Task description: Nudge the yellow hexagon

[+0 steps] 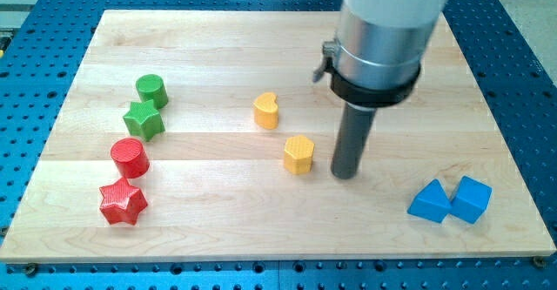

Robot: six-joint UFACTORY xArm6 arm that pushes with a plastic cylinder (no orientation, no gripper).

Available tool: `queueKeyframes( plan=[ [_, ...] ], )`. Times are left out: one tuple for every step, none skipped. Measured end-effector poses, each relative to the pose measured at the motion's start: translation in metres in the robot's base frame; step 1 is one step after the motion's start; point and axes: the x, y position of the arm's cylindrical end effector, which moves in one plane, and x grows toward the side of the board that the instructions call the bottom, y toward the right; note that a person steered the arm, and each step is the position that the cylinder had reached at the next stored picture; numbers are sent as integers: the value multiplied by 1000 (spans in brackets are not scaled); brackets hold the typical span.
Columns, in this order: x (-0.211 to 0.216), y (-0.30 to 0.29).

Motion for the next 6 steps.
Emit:
queueKeyframes(
  plan=[
    [-1, -38],
    [-1, -56],
    [9, -74],
    [45, -109],
    [11, -135],
    [1, -121]
  ],
)
